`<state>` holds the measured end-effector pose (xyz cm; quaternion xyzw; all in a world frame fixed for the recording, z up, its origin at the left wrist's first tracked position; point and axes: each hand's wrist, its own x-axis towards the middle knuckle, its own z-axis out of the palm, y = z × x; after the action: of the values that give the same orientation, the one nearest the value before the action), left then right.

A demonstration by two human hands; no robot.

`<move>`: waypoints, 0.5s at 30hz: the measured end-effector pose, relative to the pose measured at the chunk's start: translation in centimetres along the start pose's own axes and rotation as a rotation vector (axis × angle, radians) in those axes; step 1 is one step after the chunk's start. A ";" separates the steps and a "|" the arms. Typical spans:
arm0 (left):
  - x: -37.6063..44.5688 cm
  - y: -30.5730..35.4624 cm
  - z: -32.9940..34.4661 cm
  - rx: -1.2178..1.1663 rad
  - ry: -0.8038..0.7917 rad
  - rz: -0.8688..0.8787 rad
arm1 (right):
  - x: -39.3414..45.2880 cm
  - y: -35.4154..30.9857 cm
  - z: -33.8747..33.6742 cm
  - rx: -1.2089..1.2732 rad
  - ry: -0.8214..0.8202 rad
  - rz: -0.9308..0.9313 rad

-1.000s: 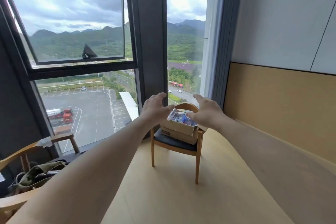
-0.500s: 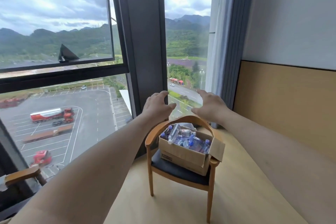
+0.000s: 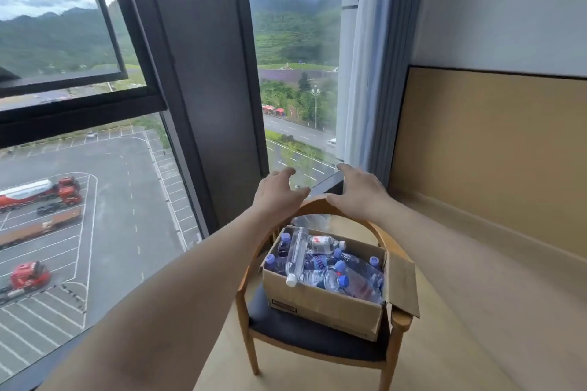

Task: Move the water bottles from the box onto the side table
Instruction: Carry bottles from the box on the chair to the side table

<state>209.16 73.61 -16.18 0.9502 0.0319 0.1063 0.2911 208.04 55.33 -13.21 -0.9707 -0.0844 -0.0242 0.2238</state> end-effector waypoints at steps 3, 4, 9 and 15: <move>5.7 -2.5 2.6 0.005 -0.092 0.003 | 5.1 0.6 3.0 0.009 -0.049 0.075; 7.3 -3.2 3.4 0.003 -0.119 0.007 | 6.5 0.9 4.0 0.011 -0.058 0.094; 12.9 -5.8 8.2 0.003 -0.255 0.020 | 11.8 3.0 9.3 0.028 -0.137 0.209; 14.4 -10.0 14.4 -0.005 -0.400 -0.025 | 15.1 6.6 15.5 0.036 -0.257 0.282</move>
<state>226.35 75.74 -30.75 0.9513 -0.0150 -0.0881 0.2951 224.24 58.59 -28.76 -0.9638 0.0244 0.1330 0.2297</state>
